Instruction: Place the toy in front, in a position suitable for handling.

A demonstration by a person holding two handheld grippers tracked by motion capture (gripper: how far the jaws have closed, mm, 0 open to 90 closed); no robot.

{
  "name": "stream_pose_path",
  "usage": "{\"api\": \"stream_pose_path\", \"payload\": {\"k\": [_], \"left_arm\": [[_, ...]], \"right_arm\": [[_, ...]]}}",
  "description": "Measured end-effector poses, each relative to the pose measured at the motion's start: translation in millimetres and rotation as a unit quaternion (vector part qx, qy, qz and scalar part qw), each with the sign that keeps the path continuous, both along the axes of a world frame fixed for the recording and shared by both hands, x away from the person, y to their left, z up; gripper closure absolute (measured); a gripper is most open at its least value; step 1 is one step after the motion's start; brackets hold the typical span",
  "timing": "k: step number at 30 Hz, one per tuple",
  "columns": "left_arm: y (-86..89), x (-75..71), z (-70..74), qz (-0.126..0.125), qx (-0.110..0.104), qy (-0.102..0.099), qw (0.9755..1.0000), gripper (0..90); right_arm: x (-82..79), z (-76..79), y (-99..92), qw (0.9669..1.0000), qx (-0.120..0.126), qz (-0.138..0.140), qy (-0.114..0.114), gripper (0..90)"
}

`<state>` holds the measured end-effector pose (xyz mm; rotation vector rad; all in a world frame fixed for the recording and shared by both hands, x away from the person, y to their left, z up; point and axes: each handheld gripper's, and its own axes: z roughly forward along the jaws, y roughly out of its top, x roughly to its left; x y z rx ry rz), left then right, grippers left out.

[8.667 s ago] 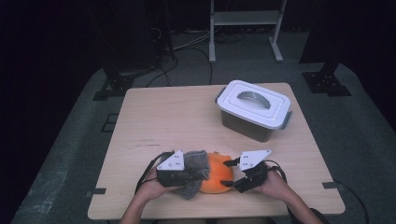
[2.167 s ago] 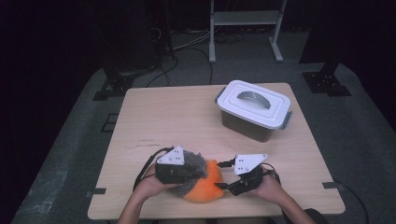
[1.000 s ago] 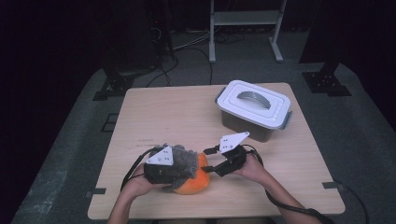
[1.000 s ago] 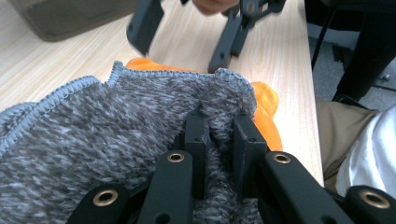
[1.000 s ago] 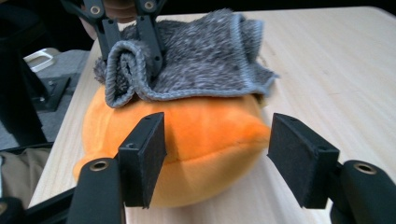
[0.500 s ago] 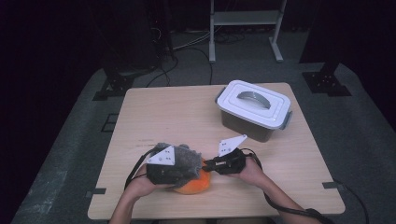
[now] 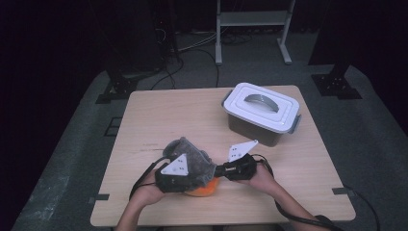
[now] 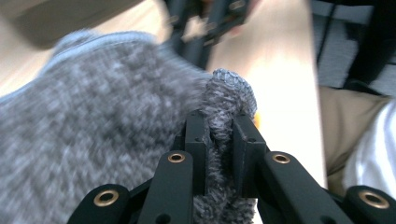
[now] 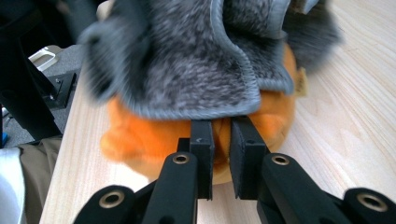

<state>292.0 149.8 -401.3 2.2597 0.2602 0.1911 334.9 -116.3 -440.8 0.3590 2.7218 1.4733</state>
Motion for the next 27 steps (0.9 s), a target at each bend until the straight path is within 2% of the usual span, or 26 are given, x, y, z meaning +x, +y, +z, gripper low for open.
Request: {"api": "stream_pose_path", "payload": {"k": [3,7,8,11,12,13,15,17,18,19,20,22,25,26,27], "left_arm": [[13.2,4.0,0.3,0.023,-0.011,0.001,0.9997,78.8],[22.9,6.0,4.2,0.039,-0.02,-0.007,0.999,78.8],[26.4,6.7,7.3,0.05,-0.023,-0.014,0.9984,78.8],[28.0,7.6,8.1,0.053,-0.031,-0.011,0.9981,78.8],[24.9,8.0,4.0,0.046,-0.039,-0.001,0.9982,78.8],[24.9,8.0,4.0,0.046,-0.039,-0.001,0.9982,78.8],[19.0,8.3,-1.5,0.034,-0.04,0.012,0.9985,78.8],[13.9,7.7,-4.6,0.024,-0.043,0.023,0.9986,78.8],[12.1,7.7,-5.3,0.018,-0.047,0.026,0.9984,78.9],[10.8,7.6,-5.1,0.015,-0.051,0.03,0.9981,78.9],[6.9,7.0,-5.6,0.007,-0.054,0.036,0.9979,78.8],[4.7,6.7,-6.1,0.002,-0.058,0.039,0.9975,78.9],[0.5,5.3,-5.6,-0.006,-0.065,0.043,0.9969,78.9],[0.7,5.4,-4.2,-0.004,-0.068,0.04,0.9968,79.1],[1.7,5.4,-1.9,-0.002,-0.073,0.039,0.9965,79.1]], "right_arm": [[-0.4,0.4,1.3,1.0,-0.001,0.0,-0.004,80.4],[0.2,0.6,-0.1,0.9999,-0.006,-0.002,-0.009,80.5],[0.3,1.0,-0.9,0.9999,-0.008,-0.003,-0.012,80.5],[0.9,2.3,-3.1,0.9998,-0.011,-0.007,-0.017,80.5],[1.7,3.3,-5.5,0.9997,-0.013,-0.012,-0.018,80.4],[1.7,3.3,-5.5,0.9997,-0.013,-0.012,-0.018,80.4],[2.1,4.5,-8.0,0.9995,-0.014,-0.014,-0.024,78.3],[0.9,6.4,-10.8,0.9994,-0.008,-0.017,-0.028,62.1],[0.2,8.8,-14.7,0.9996,0.019,-0.004,-0.02,45.7],[0.2,8.8,-14.7,0.9996,0.019,-0.004,-0.02,45.7],[-2.8,12.5,-15.2,0.9988,0.046,0.009,-0.013,38.2],[-4.6,13.9,-12.7,0.9988,0.044,0.013,-0.019,35.7],[-6.5,10.2,-0.7,0.9996,0.016,0.005,-0.022,32.9],[-6.6,5.0,4.0,0.9997,0.007,0.001,-0.023,38.9],[-6.6,5.0,4.0,0.9997,0.007,0.001,-0.023,38.9]]}}
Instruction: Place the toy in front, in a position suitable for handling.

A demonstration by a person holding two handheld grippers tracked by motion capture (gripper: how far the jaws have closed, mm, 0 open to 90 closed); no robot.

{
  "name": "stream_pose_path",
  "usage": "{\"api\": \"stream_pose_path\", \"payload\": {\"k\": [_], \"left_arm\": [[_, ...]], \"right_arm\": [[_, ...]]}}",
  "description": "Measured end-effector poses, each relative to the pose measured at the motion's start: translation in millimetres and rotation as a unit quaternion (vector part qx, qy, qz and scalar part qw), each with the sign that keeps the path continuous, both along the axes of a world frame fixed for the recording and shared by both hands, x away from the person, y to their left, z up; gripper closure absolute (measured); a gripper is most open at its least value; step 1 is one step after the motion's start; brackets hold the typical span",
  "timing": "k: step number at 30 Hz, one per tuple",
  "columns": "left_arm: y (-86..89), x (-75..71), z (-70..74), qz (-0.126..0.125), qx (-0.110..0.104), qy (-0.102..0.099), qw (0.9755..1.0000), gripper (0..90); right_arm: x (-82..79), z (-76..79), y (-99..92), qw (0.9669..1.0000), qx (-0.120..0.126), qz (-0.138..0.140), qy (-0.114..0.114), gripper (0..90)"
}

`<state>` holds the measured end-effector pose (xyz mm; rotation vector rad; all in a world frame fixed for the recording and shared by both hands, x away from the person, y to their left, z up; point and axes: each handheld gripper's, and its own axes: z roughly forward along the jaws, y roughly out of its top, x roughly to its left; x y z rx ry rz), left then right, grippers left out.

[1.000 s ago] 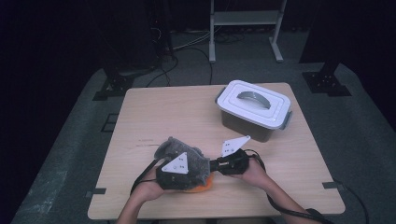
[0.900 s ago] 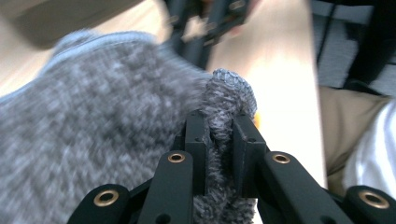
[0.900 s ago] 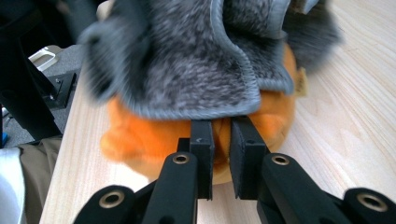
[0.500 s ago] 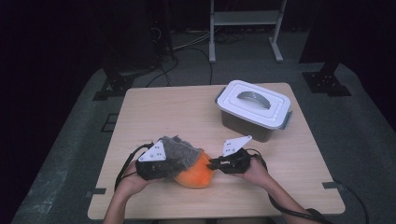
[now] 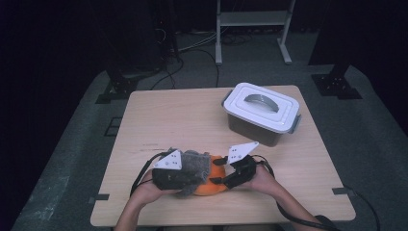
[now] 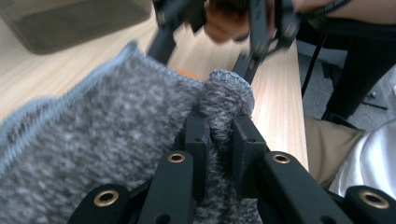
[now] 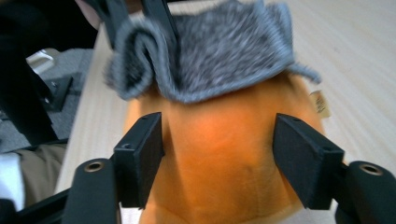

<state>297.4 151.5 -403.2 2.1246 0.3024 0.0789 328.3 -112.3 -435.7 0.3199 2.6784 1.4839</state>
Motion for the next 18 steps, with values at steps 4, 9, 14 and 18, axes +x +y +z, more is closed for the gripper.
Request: {"api": "stream_pose_path", "payload": {"k": [4,9,14,18], "left_arm": [[7.8,1.3,12.5,0.02,-0.023,-0.01,0.9995,79.3],[6.1,1.7,17.9,0.027,-0.009,-0.019,0.9994,79.2],[-5.7,-2.3,-0.3,-0.002,0.015,0.009,0.9998,79.2],[-9.2,-4.3,-5.1,-0.01,0.025,0.015,0.9995,79.5]], "right_arm": [[-4.8,4.4,-1.5,0.9992,-0.018,0.017,-0.033,64.3],[-24.4,14.4,-0.9,0.9944,-0.05,0.043,-0.083,70.8],[-42.4,15.0,-6.5,0.9936,-0.059,0.072,-0.063,63.0],[-40.2,18.2,-16.4,0.9961,-0.028,0.078,-0.03,44.3]]}}
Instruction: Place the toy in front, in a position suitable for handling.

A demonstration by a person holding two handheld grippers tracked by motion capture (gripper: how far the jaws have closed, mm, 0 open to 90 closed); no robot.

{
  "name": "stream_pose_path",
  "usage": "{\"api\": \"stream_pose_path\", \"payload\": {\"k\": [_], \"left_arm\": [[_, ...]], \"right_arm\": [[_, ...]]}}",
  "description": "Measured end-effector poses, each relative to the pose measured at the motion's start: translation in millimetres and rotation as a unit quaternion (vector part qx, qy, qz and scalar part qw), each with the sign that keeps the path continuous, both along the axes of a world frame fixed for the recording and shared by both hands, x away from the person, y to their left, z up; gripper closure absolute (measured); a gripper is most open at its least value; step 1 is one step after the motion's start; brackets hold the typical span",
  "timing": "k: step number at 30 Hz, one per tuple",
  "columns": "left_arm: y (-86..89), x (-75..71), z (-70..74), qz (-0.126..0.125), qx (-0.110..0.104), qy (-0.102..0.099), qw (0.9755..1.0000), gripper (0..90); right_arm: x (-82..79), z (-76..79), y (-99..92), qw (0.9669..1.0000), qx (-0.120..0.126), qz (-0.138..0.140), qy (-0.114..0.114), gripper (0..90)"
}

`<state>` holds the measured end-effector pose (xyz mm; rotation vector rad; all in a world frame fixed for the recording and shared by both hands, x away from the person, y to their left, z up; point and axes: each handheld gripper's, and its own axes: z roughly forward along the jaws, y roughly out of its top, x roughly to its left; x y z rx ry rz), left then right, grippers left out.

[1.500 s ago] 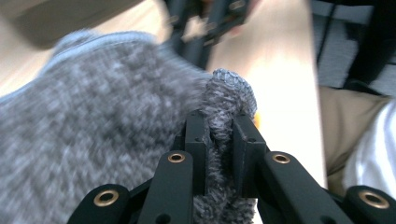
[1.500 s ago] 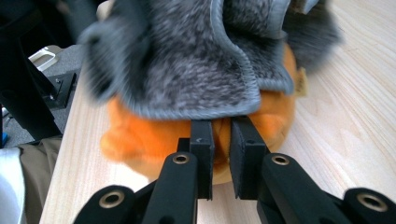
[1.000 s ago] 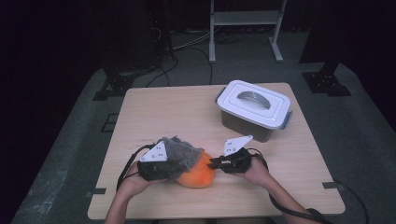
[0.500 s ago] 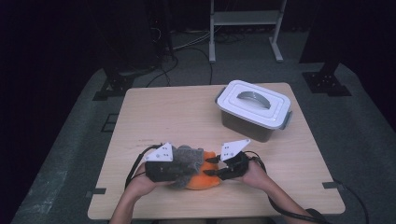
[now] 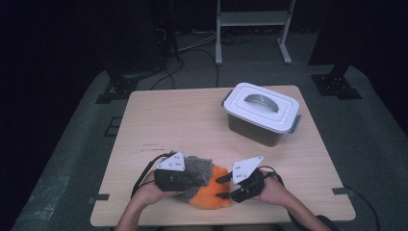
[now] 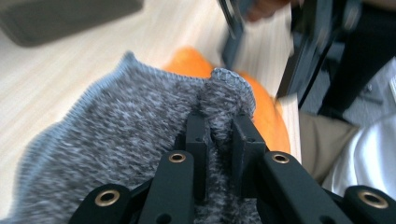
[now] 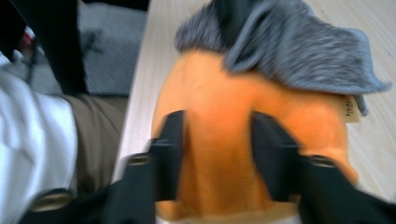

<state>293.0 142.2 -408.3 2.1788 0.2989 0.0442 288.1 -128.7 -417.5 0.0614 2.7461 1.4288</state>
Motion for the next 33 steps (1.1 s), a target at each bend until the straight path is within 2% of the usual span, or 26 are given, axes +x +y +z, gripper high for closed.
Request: {"api": "stream_pose_path", "payload": {"k": [1,2,3,5,8,10,11,12,13,14,15,16,17,18,20,21,26,27,29,31,32,33], "left_arm": [[0.3,0.5,0.0,-0.003,-0.001,0.005,1.0,79.5],[0.4,0.9,0.1,-0.011,0.0,0.011,0.9999,79.5],[0.1,-0.1,-0.1,-0.02,-0.002,0.014,0.9997,79.6],[0.2,-0.1,-0.1,-0.023,-0.003,0.016,0.9996,79.5],[1.4,0.5,0.5,-0.03,-0.009,0.02,0.9993,79.5],[3.9,1.2,3.6,-0.02,-0.015,0.01,0.9996,79.5],[6.6,1.9,9.3,-0.008,-0.02,-0.003,0.9998,79.5],[6.6,1.9,9.3,-0.008,-0.02,-0.003,0.9998,79.5],[7.8,2.2,12.5,-0.001,-0.015,-0.014,0.9998,79.5],[9.0,2.8,15.2,0.007,-0.014,-0.021,0.9997,79.5],[10.7,3.7,17.7,0.014,-0.01,-0.027,0.9995,79.5],[12.2,4.7,19.3,0.021,-0.008,-0.032,0.9992,79.5],[13.4,5.2,19.7,0.029,-0.007,-0.036,0.9989,79.4],[14.7,5.8,19.8,0.033,-0.006,-0.036,0.9988,79.4],[15.0,6.4,17.7,0.036,-0.01,-0.033,0.9988,79.4],[14.6,6.8,17.2,0.033,-0.006,-0.032,0.9989,79.4],[-2.0,7.0,13.8,0.009,-0.018,-0.022,0.9995,79.4],[-11.0,7.1,15.8,-0.006,-0.03,-0.02,0.9993,79.4],[-15.0,7.4,17.3,-0.013,-0.025,-0.023,0.9993,79.4],[-18.1,8.8,18.7,-0.012,-0.019,-0.028,0.9994,79.4],[-17.3,9.9,18.6,-0.011,-0.02,-0.028,0.9993,79.4],[-12.3,11.5,17.8,0.001,-0.014,-0.032,0.9994,79.4]], "right_arm": [[5.1,2.0,-4.5,0.9995,0.023,-0.01,0.017,36.2],[10.7,3.2,-7.4,0.9984,0.035,-0.034,0.03,31.7],[20.2,1.9,-9.5,0.9953,0.041,-0.078,0.041,27.4],[23.3,-0.8,-8.4,0.9943,0.037,-0.089,0.044,26.1],[26.7,-15.8,3.7,0.9927,0.002,-0.094,0.076,26.3],[26.0,-20.9,5.6,0.9921,0.004,-0.097,0.079,36.6],[24.3,-16.0,2.9,0.9935,-0.004,-0.097,0.06,50.3],[24.3,-16.0,2.9,0.9935,-0.004,-0.097,0.06,50.3],[22.0,-10.4,-0.1,0.9953,-0.01,-0.09,0.034,56.3],[22.0,-10.4,-0.1,0.9953,-0.01,-0.09,0.034,56.3],[20.7,-8.6,-0.9,0.9958,-0.014,-0.088,0.02,57.8],[18.9,-7.0,-1.5,0.9961,-0.018,-0.086,0.005,58.6],[15.5,-1.8,-3.6,0.9961,-0.025,-0.08,-0.028,59.3],[15.5,-1.8,-3.6,0.9961,-0.025,-0.08,-0.028,59.3],[13.4,5.0,-6.2,0.9952,-0.032,-0.075,-0.054,59.3],[11.7,11.0,-8.2,0.994,-0.042,-0.073,-0.071,59.2],[10.9,10.9,-4.6,0.9941,-0.035,-0.074,-0.071,59.2],[9.6,9.6,-0.6,0.9945,-0.024,-0.073,-0.072,59.1],[8.9,9.8,1.3,0.9947,-0.021,-0.069,-0.073,59.1],[7.9,10.6,2.2,0.9938,-0.03,-0.061,-0.088,59.5],[7.9,10.6,2.2,0.9938,-0.03,-0.061,-0.088,59.5],[7.8,10.6,-2.6,0.9935,-0.032,-0.06,-0.091,60.4]]}}
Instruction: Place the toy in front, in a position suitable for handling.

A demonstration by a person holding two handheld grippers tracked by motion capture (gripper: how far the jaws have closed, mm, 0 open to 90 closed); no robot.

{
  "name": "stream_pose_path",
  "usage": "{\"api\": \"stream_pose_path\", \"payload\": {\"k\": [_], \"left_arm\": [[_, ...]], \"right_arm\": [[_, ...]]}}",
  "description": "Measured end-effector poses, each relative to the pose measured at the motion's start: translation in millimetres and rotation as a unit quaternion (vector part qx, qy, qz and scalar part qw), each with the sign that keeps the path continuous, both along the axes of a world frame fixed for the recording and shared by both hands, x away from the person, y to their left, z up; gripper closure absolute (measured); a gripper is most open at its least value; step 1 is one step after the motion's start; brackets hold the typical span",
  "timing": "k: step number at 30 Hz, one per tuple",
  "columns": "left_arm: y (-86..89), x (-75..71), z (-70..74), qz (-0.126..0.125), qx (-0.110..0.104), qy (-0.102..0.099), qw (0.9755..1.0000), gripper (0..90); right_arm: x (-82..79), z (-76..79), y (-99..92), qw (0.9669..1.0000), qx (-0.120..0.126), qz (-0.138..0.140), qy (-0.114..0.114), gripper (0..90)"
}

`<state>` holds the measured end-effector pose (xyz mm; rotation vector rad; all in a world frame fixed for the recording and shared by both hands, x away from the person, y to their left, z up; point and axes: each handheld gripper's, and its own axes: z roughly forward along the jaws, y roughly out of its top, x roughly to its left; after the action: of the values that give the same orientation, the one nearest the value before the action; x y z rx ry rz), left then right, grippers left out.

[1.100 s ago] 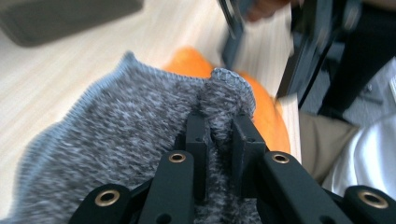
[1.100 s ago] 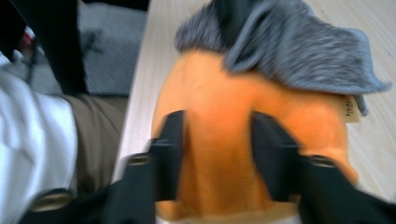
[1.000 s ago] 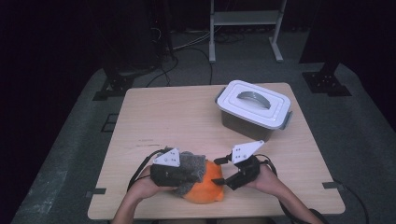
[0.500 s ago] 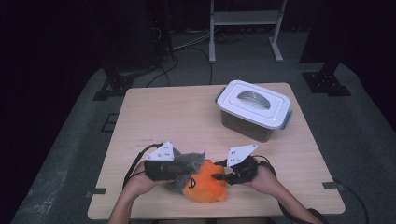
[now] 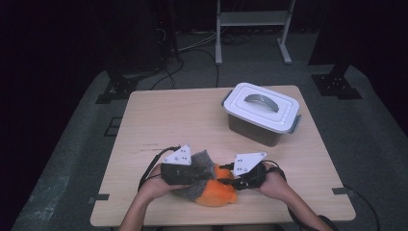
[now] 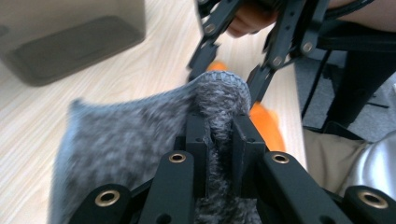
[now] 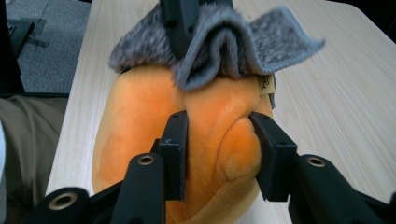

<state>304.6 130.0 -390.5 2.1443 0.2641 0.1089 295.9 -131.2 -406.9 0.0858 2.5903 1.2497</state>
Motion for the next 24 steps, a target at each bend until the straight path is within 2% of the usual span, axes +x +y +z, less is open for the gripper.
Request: {"api": "stream_pose_path", "payload": {"k": [1,3,4,5,6,7,8,11,14,15,16,17,18,19,20,21,22,23,24], "left_arm": [[0.0,0.0,0.0,0.0,0.0,0.0,1.0,79.4],[9.4,2.8,-1.8,0.015,0.0,0.002,0.9999,79.4],[19.4,5.0,-3.5,0.038,0.013,0.0,0.9992,79.3],[19.4,5.0,-3.5,0.038,0.013,0.0,0.9992,79.3],[23.9,6.1,-4.2,0.047,0.013,0.002,0.9988,79.4],[27.4,6.8,-5.1,0.051,0.002,0.008,0.9987,79.4],[29.1,7.8,-5.0,0.042,-0.023,0.017,0.9987,79.3],[22.8,7.0,-3.5,0.029,-0.032,0.018,0.9989,79.3],[10.2,7.3,-4.2,0.013,-0.016,0.019,0.9996,79.3],[5.7,7.5,-9.2,0.004,-0.002,0.021,0.9998,79.3],[5.7,7.5,-9.2,0.004,-0.002,0.021,0.9998,79.4],[5.0,6.7,-12.2,-0.001,-0.005,0.028,0.9996,79.4],[5.1,4.2,-16.2,-0.011,-0.003,0.038,0.9992,79.4],[5.1,4.2,-16.2,-0.011,-0.003,0.038,0.9992,79.5],[7.1,1.8,-16.6,-0.021,0.0,0.044,0.9988,79.4],[7.1,1.8,-16.6,-0.021,0.0,0.044,0.9988,79.4],[8.5,0.2,-16.5,-0.028,0.002,0.05,0.9984,79.4],[8.5,0.2,-16.5,-0.028,0.002,0.05,0.9984,79.4],[8.1,-0.4,-16.9,-0.033,-0.003,0.055,0.9979,79.4]], "right_arm": [[0.0,0.0,0.0,1.0,0.0,0.0,0.0,60.4],[-0.7,-0.3,-4.4,1.0,-0.002,-0.003,-0.008,60.7],[-1.7,0.7,-8.4,0.9997,-0.007,-0.006,-0.025,60.7],[-1.7,0.7,-8.4,0.9997,-0.007,-0.006,-0.025,60.7],[-2.0,2.9,-11.8,0.9989,-0.011,-0.012,-0.043,60.7],[-2.0,2.9,-11.8,0.9989,-0.011,-0.012,-0.043,60.7],[0.4,3.7,-13.3,0.9989,-0.007,-0.014,-0.044,60.6],[2.0,2.2,-11.7,0.9992,0.005,-0.016,-0.035,60.6],[1.5,0.6,-7.3,0.9996,0.026,-0.003,-0.015,58.6],[0.8,-1.0,-6.1,0.9996,0.027,0.0,0.001,51.1],[0.8,-1.0,-6.1,0.9996,0.027,0.0,0.001,51.1],[1.9,-2.0,-7.4,0.9994,0.03,-0.002,0.018,45.9],[5.5,-2.4,-14.9,0.9969,0.053,-0.011,0.057,38.1],[5.5,-2.4,-14.9,0.9969,0.053,-0.011,0.057,38.1],[10.6,-3.2,-23.6,0.9906,0.081,-0.027,0.107,31.4],[10.6,-3.2,-23.6,0.9906,0.081,-0.027,0.107,31.4],[13.5,-5.9,-28.3,0.9879,0.086,-0.035,0.124,28.8],[13.5,-5.9,-28.3,0.9879,0.086,-0.035,0.124,28.8],[14.3,-11.1,-25.6,0.9838,0.084,-0.025,0.157,27.8]]}}
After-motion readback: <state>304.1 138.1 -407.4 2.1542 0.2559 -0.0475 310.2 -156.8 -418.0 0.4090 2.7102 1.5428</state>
